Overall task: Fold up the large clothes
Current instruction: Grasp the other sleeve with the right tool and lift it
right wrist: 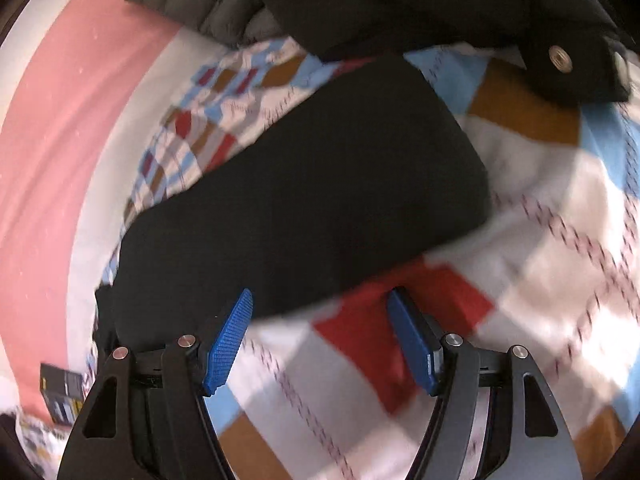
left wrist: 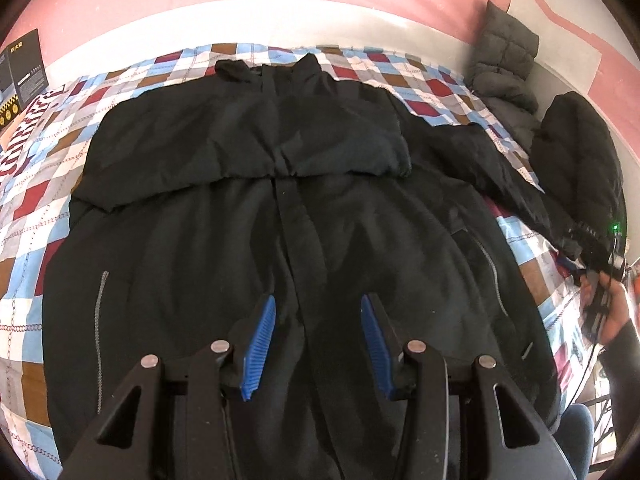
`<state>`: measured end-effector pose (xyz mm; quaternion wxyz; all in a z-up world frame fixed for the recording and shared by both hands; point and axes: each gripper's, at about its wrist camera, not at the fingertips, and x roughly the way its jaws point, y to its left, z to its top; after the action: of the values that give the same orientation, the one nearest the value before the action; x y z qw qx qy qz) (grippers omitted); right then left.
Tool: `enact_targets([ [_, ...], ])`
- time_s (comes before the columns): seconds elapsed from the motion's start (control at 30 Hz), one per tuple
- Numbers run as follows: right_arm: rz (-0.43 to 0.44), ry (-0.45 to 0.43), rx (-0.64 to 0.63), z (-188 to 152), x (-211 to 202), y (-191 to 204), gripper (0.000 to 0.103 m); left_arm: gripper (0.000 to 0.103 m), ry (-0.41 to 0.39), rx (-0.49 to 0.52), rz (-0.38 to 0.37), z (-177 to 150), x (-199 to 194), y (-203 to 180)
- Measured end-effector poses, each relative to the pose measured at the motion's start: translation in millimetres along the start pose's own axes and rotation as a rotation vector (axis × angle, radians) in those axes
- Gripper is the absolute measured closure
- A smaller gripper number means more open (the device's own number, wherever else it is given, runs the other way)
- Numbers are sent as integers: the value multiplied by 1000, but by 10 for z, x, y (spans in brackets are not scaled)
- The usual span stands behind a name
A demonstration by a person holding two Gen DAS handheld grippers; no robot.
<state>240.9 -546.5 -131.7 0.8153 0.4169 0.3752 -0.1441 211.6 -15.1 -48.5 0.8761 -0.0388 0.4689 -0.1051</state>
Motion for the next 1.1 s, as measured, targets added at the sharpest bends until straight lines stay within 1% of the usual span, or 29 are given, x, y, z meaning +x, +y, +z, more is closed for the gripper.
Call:
enact_targets([
  [0.17,-3,-55,74,186,73,-36,33,56,15,-19,22,-2,90,93],
  [0.2,-15,-61,78,215,77,-28,38,56,14,-24,24,4,94,111],
  [0.23,-50,-67,75,240,71,-9,59,56,12,-28,27,11,95,130],
  [0.27,-62,-72,68,267,50,16,71,56,9,-32,31,15,88,148],
  [0.33,-52,-78,48,312,-19,86,76,56,2,-39,35,28,66,194],
  [0.4,-57,-106,-12,352,-137,252,78,56,-6,-45,39,38,40,254],
  [0.5,-4,-145,-97,382,-415,575,79,56,-18,-63,45,44,-5,338],
  [0.57,45,-180,-169,396,-664,910,79,56,-25,-74,48,57,-35,401],
  [0.6,64,-188,-191,396,-723,1026,79,56,-30,-80,50,61,-54,427],
  [0.67,119,-216,-266,381,-949,1430,79,56,-40,-90,53,66,-96,484],
  [0.7,137,-223,-289,357,-1013,1546,79,56,-46,-96,55,67,-120,518],
  [0.77,194,-233,-351,307,-1138,1921,79,56,-56,-106,60,76,-158,589],
  [0.9,295,-213,-489,39,-1258,2699,79,56,-76,-132,69,85,-223,756],
  [1.0,343,-183,-570,-225,-1220,3139,80,56,-90,-157,75,73,-271,898],
  [1.07,372,-148,-628,-468,-1118,3479,80,56,-97,-174,83,61,-293,1011],
  [1.1,379,-136,-644,-555,-1084,3548,80,56,-98,-182,88,53,-300,1065],
])
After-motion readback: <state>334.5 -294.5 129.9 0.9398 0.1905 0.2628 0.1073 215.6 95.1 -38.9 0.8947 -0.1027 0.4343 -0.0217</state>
